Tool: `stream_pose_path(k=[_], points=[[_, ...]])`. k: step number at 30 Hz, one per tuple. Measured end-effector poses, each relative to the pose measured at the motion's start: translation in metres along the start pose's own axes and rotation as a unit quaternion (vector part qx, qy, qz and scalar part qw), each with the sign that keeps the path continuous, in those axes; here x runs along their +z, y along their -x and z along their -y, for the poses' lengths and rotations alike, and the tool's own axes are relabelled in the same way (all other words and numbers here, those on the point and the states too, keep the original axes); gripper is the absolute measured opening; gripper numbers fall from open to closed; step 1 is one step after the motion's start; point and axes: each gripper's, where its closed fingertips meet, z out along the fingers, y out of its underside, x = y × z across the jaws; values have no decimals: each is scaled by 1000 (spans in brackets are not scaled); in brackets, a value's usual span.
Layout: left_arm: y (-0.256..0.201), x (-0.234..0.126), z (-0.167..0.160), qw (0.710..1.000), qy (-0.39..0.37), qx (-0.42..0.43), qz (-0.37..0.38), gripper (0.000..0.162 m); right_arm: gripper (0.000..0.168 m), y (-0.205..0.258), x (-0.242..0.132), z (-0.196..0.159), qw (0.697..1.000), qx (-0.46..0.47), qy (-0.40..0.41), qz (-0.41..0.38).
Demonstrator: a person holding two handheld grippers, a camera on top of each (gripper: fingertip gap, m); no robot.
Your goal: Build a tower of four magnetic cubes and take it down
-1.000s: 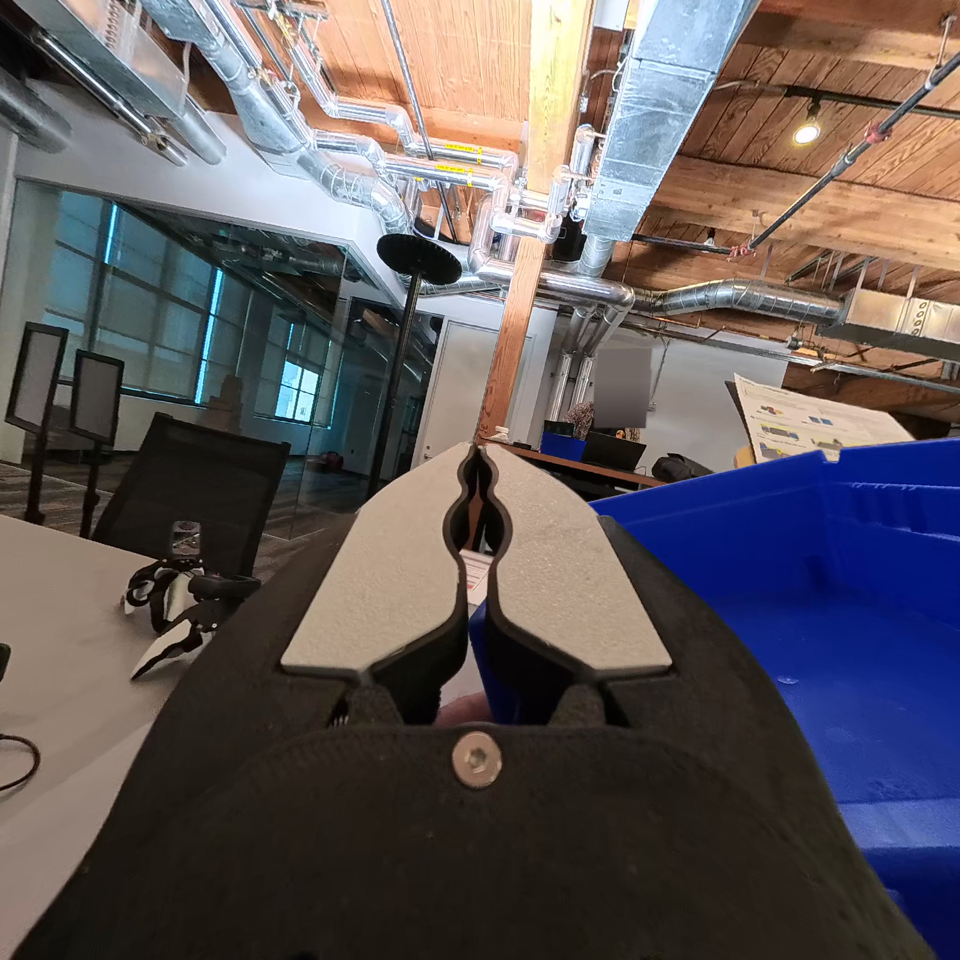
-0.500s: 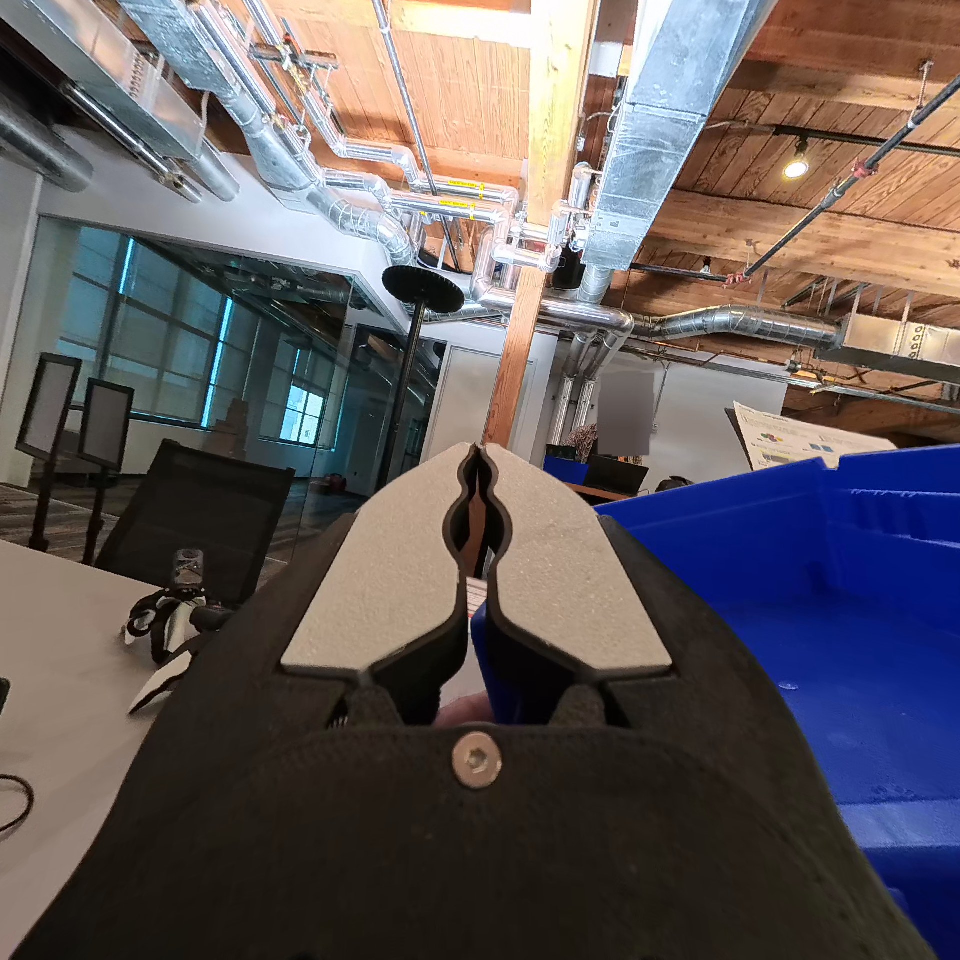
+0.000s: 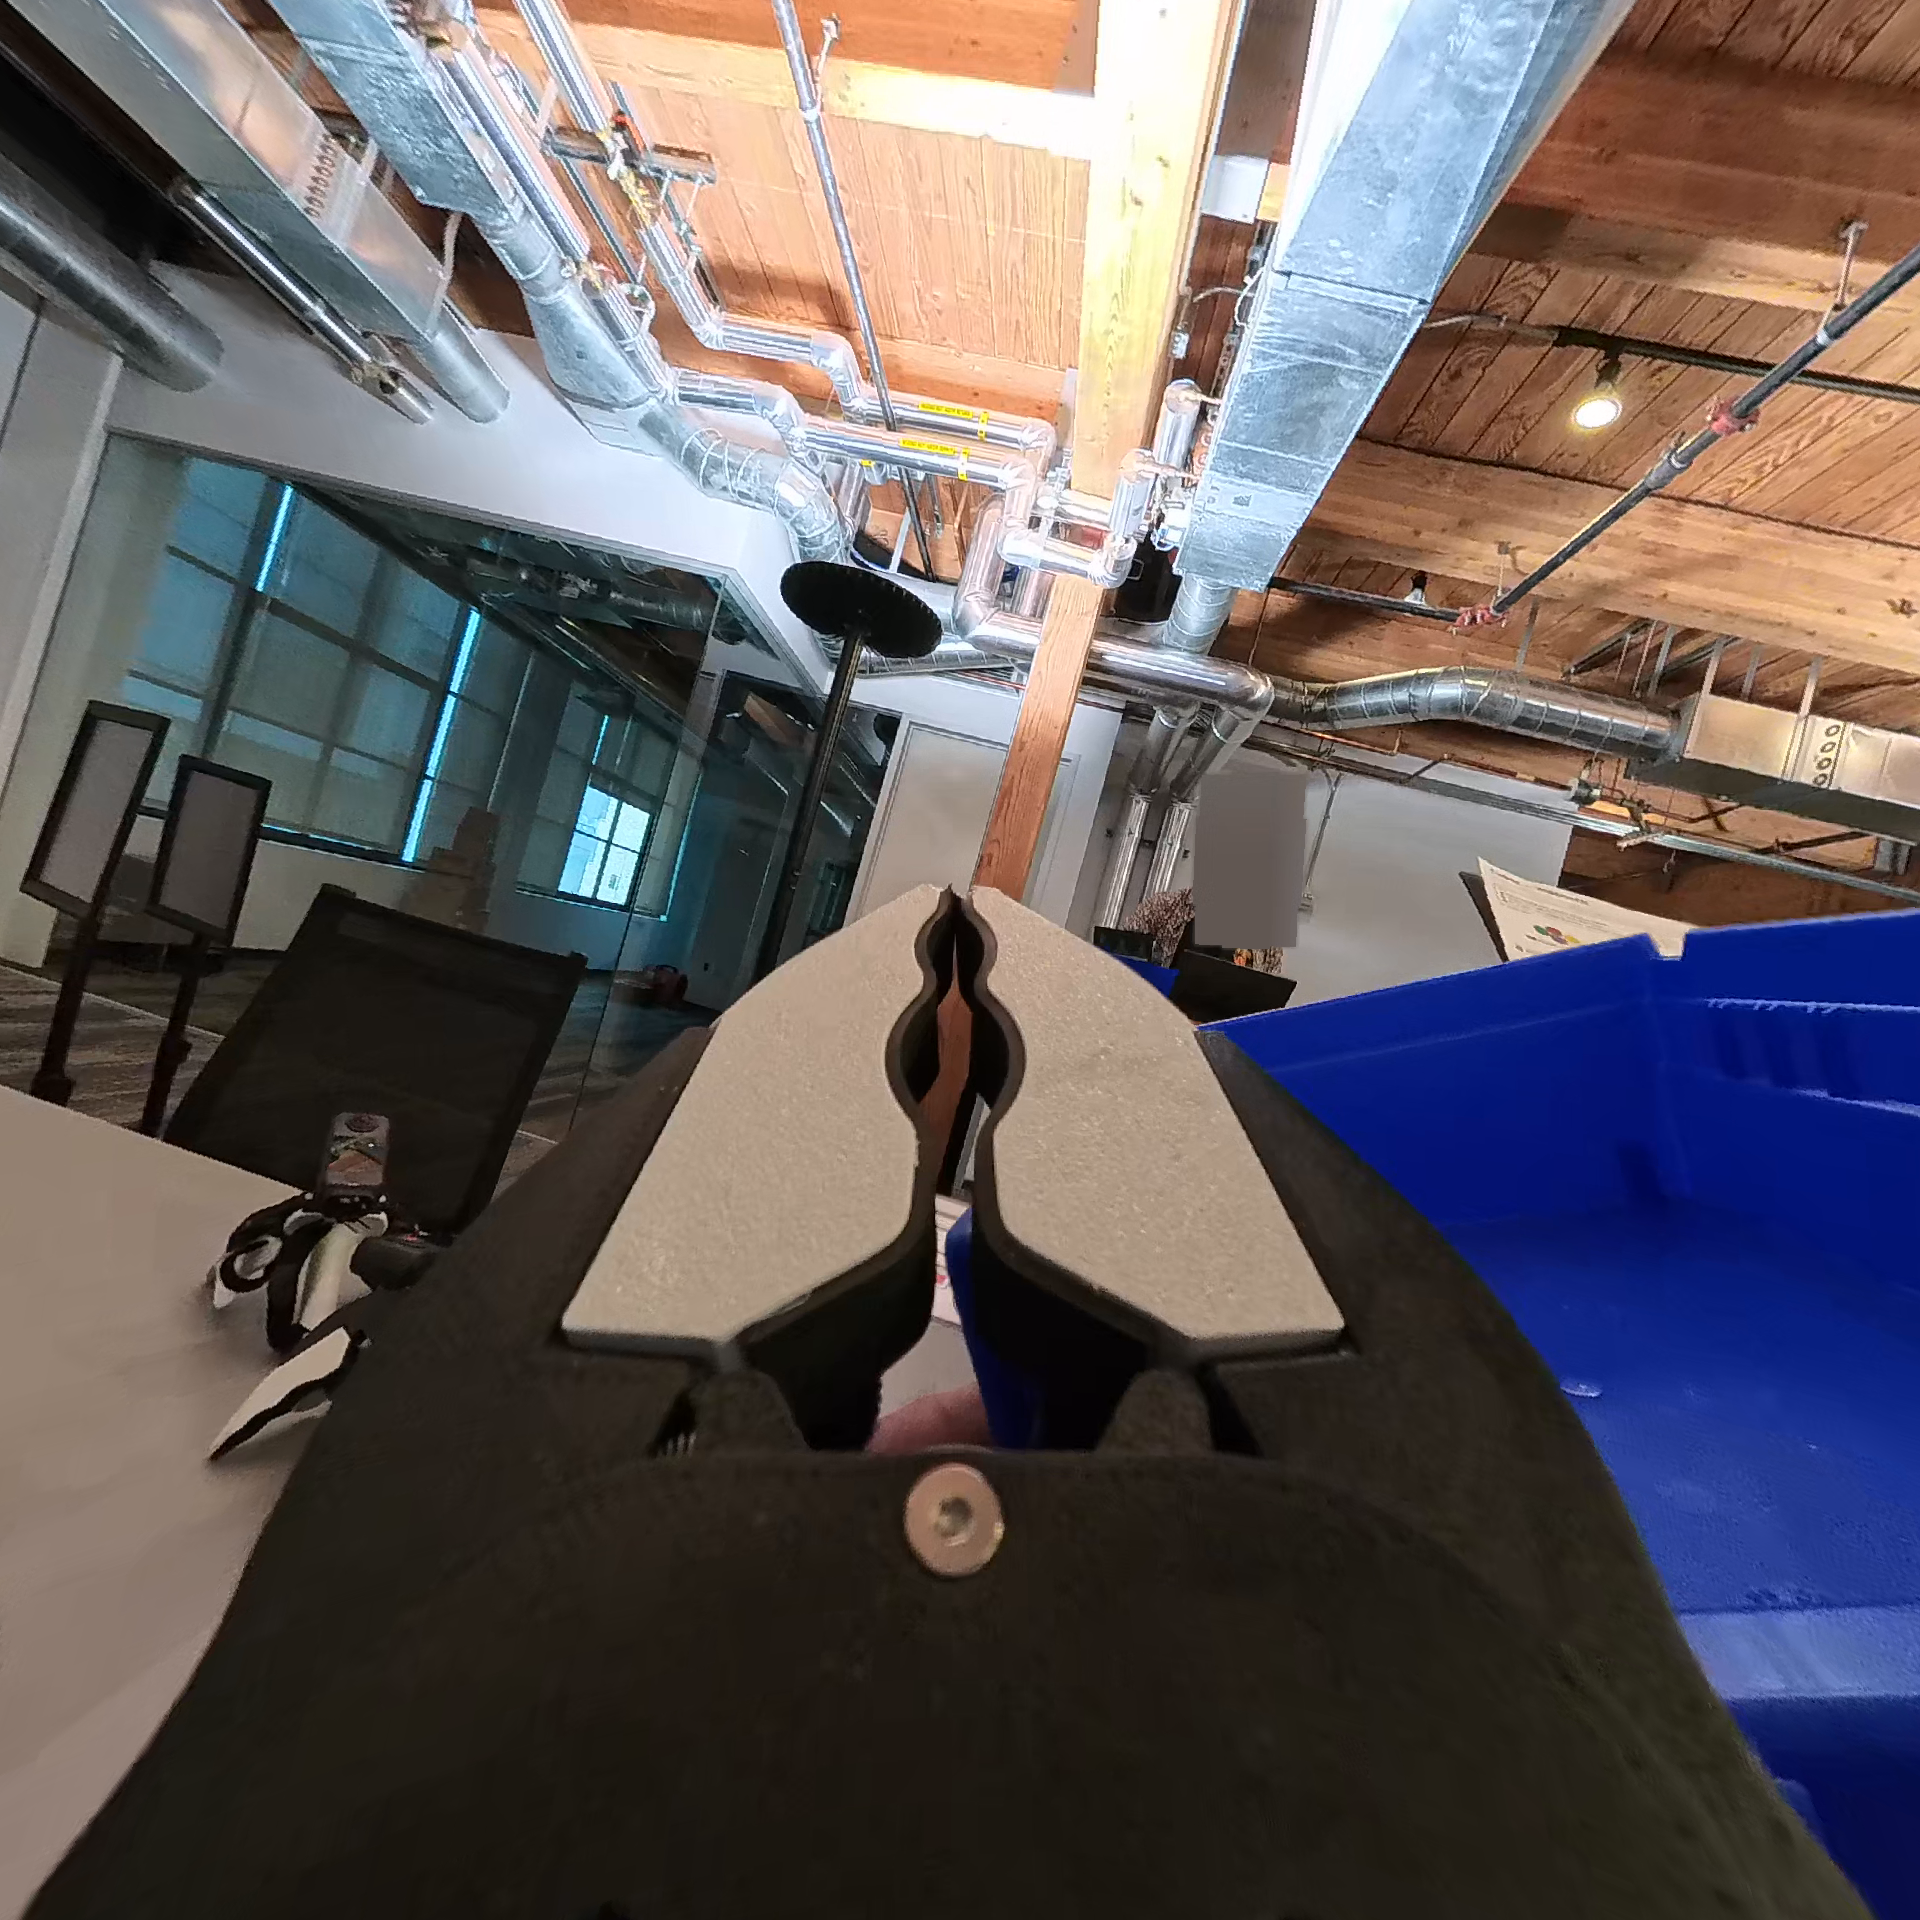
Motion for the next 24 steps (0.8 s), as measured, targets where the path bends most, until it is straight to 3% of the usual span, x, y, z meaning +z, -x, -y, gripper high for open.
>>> stream_pose_path(k=[17, 20, 24], points=[[-3, 6, -1, 1000, -11, -14, -6, 0, 35, -43, 76, -55, 998, 3, 48, -31], [-7, 6, 1, 1000, -13, -15, -10, 0, 49, -52, 66, -48, 998, -1, 35, -56], [-18, 6, 7, 999, -17, -15, -33, 0, 44, -67, 15, -15, 997, 49, 0, -61]])
